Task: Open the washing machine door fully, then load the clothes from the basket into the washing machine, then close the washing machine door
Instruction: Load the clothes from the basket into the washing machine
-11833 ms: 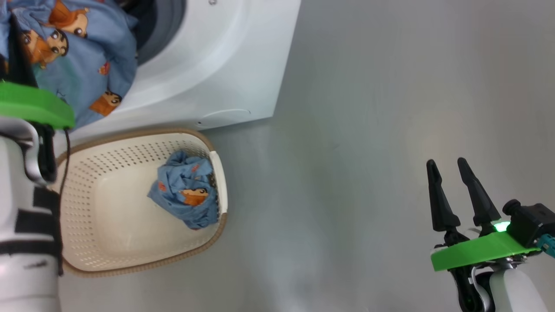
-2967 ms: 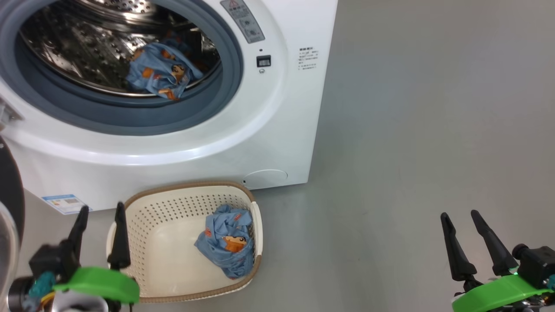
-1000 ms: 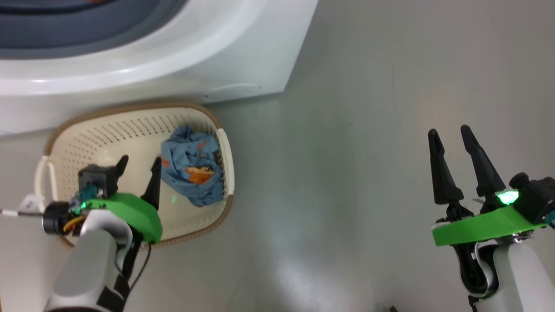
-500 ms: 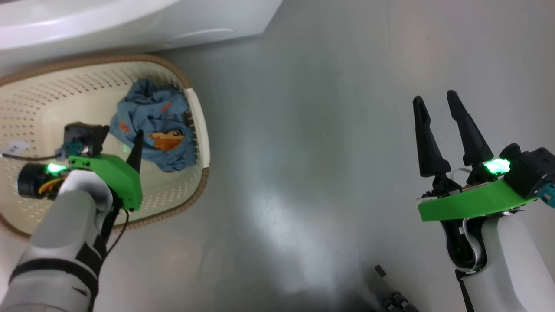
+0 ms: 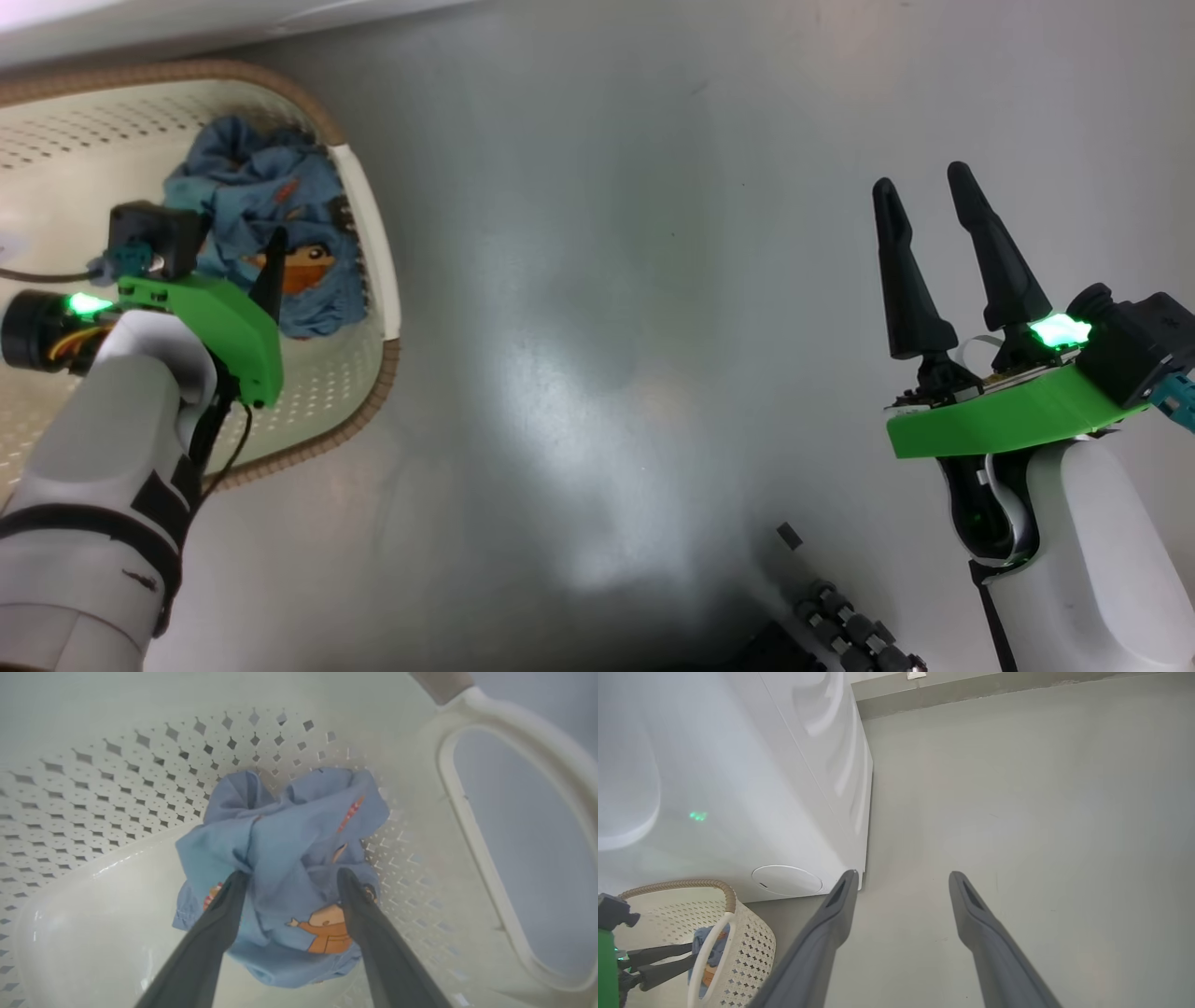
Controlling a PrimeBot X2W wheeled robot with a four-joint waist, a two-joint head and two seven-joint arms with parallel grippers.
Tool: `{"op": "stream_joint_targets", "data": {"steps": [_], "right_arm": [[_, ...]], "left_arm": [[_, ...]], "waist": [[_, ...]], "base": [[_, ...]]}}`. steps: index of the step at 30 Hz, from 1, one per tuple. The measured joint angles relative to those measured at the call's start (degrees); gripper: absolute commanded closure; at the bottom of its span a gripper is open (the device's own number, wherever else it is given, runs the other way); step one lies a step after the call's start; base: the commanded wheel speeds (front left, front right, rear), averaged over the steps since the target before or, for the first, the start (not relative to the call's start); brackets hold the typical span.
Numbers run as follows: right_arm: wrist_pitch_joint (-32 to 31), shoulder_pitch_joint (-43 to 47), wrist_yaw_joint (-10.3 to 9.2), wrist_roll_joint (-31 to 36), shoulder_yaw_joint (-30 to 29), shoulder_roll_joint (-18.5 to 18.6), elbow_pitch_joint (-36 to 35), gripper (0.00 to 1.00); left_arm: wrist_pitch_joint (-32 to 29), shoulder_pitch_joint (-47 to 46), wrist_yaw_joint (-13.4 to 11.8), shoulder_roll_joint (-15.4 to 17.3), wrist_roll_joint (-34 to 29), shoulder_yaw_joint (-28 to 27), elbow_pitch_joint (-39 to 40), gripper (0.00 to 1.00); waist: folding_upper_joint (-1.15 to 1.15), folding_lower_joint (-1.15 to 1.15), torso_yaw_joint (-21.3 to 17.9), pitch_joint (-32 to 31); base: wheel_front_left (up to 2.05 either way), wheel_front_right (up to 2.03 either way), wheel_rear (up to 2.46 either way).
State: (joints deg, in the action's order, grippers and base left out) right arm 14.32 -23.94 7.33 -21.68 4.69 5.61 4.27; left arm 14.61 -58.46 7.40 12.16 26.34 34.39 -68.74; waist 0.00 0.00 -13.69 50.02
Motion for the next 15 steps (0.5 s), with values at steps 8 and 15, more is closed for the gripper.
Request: {"op": "stream_joint_targets", "data": {"steps": [8, 15], "right_arm": [[0.0, 0.0, 0.0, 0.01, 0.38, -0.1, -0.31, 0.0], [0.0, 0.02, 0.0, 0.02, 0.07, -0.08, -0.3, 0.0]], "left_arm": [[-0.57, -1.59, 0.0, 1.36, 4.36, 5.01, -0.23, 1.0], [-0.57, -1.6, 0.0, 1.43, 8.22, 7.2, -0.36, 1.0]], "waist": [[0.0, 0.0, -1.41, 0.51], [0.0, 0.0, -1.29, -0.51]], "base": [[0.0, 0.0, 0.0], [0.0, 0.0, 0.0]]}}
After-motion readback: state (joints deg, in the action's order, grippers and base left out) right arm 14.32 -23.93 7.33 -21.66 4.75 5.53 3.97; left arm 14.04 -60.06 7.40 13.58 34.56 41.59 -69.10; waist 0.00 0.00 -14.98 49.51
